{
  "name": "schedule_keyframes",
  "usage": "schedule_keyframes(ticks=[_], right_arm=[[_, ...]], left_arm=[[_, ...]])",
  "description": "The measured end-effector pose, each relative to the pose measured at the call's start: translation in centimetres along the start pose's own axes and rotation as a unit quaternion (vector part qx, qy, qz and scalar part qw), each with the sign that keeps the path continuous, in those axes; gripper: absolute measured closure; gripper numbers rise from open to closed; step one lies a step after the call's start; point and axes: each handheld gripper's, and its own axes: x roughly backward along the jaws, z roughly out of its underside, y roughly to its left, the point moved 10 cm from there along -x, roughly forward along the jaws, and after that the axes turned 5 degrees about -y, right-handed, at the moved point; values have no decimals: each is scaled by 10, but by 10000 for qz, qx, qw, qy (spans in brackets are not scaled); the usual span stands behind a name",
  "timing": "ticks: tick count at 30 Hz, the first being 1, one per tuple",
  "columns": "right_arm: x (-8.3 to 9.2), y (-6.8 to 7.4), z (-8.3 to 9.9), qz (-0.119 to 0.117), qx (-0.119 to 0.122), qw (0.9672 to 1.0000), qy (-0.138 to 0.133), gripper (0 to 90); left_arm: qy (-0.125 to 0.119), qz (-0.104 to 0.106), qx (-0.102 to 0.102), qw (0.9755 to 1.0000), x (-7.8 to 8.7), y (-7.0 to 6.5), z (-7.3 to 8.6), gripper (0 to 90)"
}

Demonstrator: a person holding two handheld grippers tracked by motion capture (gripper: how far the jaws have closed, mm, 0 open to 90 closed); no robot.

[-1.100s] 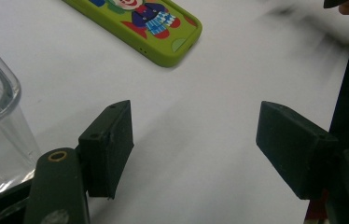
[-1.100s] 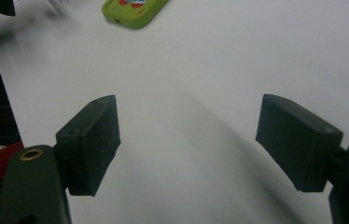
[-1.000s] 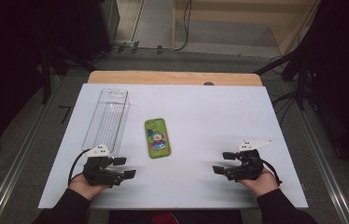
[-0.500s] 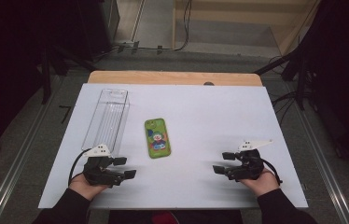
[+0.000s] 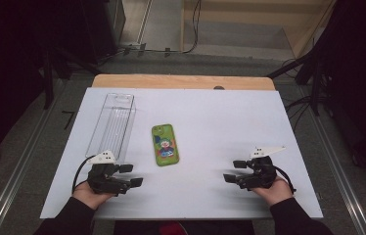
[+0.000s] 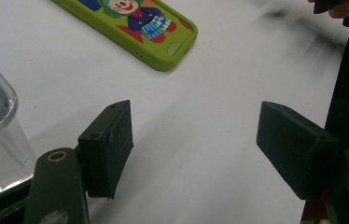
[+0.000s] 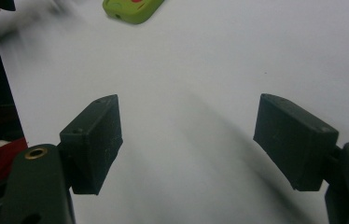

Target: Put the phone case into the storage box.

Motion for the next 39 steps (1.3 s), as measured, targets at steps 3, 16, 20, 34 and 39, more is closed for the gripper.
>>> schedule_keyframes(ticks=[3,16,20,34,39], right_arm=[[0,0,1,-3,0,10000,14,216],[-1,-2,3,68,-84,9998,148,216],[-1,-2,2,116,-58,9998,126,215],[-8,6,-16,73,10,9999,136,219],[-12,12,-24,-85,20,9999,92,219]], left_arm=[[-15,-3,3,10000,0,0,0,279],[24,8,26,10000,0,0,1,279],[16,10,38,10000,0,0,0,279],[14,-17,36,10000,0,1,1,278],[9,-9,47,10000,1,1,1,278]])
